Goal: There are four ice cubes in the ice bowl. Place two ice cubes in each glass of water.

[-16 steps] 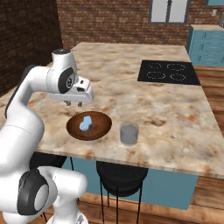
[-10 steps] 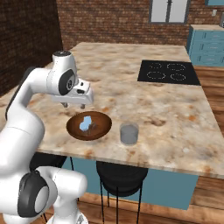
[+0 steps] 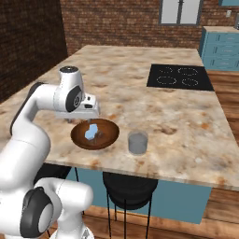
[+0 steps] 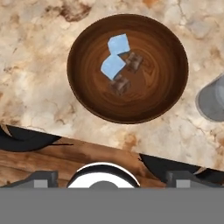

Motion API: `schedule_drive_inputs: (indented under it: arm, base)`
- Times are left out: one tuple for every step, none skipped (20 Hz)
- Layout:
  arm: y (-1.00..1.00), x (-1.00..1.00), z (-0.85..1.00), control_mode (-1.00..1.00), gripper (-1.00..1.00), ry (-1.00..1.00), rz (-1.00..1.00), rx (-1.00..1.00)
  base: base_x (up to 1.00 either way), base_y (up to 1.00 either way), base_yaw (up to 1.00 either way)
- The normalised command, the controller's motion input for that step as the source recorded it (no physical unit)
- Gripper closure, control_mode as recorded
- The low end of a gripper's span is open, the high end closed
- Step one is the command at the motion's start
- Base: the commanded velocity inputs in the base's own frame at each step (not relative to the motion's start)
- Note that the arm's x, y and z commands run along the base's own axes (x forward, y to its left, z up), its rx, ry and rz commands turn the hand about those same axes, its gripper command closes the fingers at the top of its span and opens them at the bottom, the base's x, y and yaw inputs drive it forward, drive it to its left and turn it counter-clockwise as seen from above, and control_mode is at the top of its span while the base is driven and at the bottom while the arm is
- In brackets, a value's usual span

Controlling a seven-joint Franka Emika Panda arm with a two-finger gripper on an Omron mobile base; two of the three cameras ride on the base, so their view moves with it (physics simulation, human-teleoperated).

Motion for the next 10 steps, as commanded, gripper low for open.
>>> schedule_drive_inputs:
  arm:
    - [0.33,0.34,-0.11,-1.0,-1.0,0.0,0.21,0.0]
    - [0.27,0.34,-0.08,-1.0,-1.0,0.0,0.21,0.0]
    - [0.27,0.37,-0.07,-1.0,-1.0,0.0,0.22,0.0]
    - [0.38,0.5,-0.08,-1.0,-1.0,0.0,0.23,0.0]
    - [0.39,0.44,0.0,-1.0,-1.0,0.0,0.22,0.0]
    - [0.42,0.47,-0.01,-1.0,-1.0,0.02,0.18,0.0]
    - [0.41,0.44,-0.08,-1.0,-1.0,0.03,0.17,0.0]
    - [0.12,0.41,-0.15,-1.0,-1.0,0.07,0.16,0.0]
    - [0.0,0.31,-0.2,-1.0,-1.0,0.04,0.16,0.0]
    - [0.0,0.23,-0.31,-1.0,-1.0,0.04,0.13,0.0]
  base:
    - [0.0,0.0,0.0]
    - [0.0,0.0,0.0]
    - [0.0,0.0,0.0]
    - [0.0,0.0,0.0]
    - [0.0,0.0,0.0]
    - [0.0,0.0,0.0]
    - [0.0,0.0,0.0]
    - [0.0,0.0,0.0]
    - [0.0,0.0,0.0]
    - [0.0,0.0,0.0]
